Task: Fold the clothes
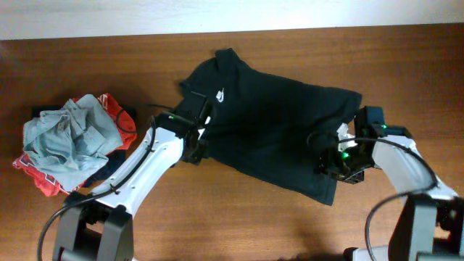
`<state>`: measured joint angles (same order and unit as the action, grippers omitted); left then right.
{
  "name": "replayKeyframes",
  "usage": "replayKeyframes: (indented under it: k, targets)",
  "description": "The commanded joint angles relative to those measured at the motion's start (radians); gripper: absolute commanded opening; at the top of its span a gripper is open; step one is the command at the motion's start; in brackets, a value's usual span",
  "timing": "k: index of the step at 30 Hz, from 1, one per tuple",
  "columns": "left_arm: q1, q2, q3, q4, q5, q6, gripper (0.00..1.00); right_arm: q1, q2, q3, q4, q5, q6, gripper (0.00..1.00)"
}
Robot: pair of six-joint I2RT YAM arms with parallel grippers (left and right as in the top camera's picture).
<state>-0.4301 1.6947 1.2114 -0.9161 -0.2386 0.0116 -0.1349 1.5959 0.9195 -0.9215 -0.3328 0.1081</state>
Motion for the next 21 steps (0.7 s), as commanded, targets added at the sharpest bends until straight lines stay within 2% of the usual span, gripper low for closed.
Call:
replayKeyframes:
  k: [1,6,9,15,17,20,21]
  targets:
    - [-0.002,0.001,0.046,-0.003,-0.093,0.02,0.05,0.024,0.058,0.013,0.011,0.012,0.005,0.55]
    - [-0.002,0.001,0.076,-0.006,-0.104,0.051,0.07,0.064,0.108,0.008,0.035,0.023,0.014,0.54]
    - [-0.002,0.001,0.095,-0.006,-0.136,0.06,0.1,0.08,0.119,-0.012,0.063,0.095,0.088,0.53]
    - [-0.002,0.001,0.102,-0.006,-0.136,0.066,0.1,0.085,0.119,-0.069,0.127,0.099,0.088,0.53]
    - [-0.002,0.001,0.102,-0.006,-0.136,0.066,0.1,0.085,0.119,-0.09,0.15,0.098,0.09,0.48]
    - [-0.002,0.001,0.102,-0.006,-0.135,0.066,0.1,0.085,0.119,-0.126,0.184,0.099,0.125,0.24]
    - [-0.002,0.001,0.102,-0.006,-0.135,0.066,0.1,0.085,0.119,-0.138,0.195,0.102,0.145,0.21]
